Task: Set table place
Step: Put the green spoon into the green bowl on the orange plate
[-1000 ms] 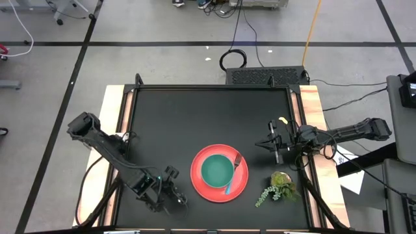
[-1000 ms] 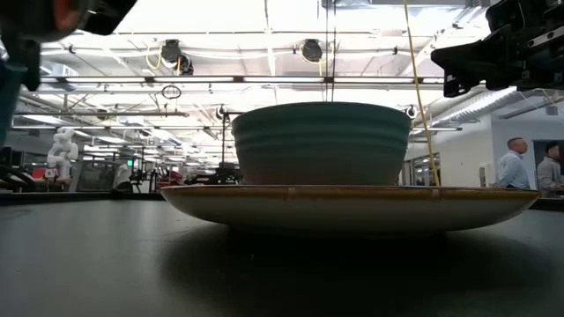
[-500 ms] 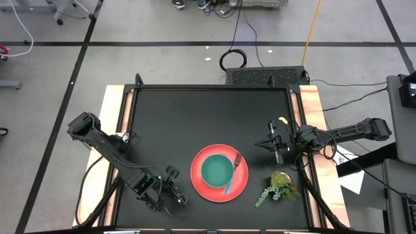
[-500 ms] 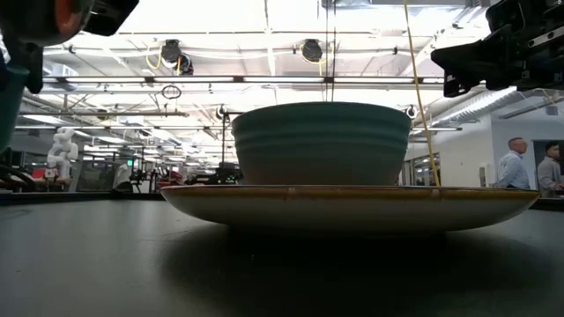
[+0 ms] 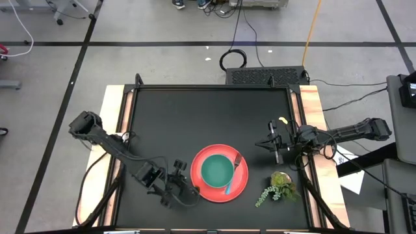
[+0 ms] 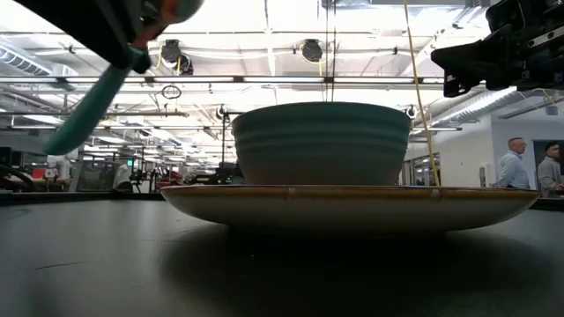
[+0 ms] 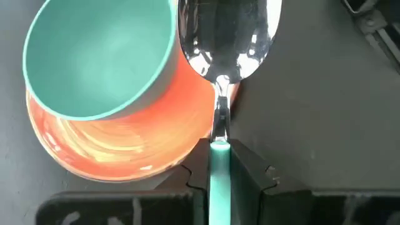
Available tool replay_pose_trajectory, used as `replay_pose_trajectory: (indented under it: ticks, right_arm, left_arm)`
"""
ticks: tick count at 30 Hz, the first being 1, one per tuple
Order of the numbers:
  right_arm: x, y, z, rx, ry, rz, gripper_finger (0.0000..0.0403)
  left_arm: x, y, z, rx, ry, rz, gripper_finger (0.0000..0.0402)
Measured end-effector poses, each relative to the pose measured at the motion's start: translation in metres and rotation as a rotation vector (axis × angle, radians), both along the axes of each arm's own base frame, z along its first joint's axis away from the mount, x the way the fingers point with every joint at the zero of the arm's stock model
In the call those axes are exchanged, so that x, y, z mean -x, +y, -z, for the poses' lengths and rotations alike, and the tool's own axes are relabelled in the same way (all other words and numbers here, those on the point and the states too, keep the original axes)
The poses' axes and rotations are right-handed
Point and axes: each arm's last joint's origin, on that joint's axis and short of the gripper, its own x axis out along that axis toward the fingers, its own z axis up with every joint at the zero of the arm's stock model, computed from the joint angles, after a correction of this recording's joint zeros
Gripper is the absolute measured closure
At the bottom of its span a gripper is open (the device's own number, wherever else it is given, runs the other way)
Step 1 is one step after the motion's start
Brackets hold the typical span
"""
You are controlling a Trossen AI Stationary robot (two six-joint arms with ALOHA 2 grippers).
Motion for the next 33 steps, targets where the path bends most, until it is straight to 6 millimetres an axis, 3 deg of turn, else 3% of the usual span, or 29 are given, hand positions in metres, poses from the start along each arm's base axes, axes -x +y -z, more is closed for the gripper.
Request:
replay_pose_trajectory:
  ticks: [16, 33]
  right_arm:
    - [0.0, 0.0, 0.0, 0.0, 0.0, 0.0, 0.0403]
    - [0.0, 0.0, 0.0, 0.001, 0.002, 0.0, 0.0403]
  left_arm:
    - [-0.017, 0.027, -0.004, -0.053, 0.011, -0.005, 0.0364]
    - [-0.04, 0.051, -0.083, -0.049, -0.064, -0.094, 0.0364]
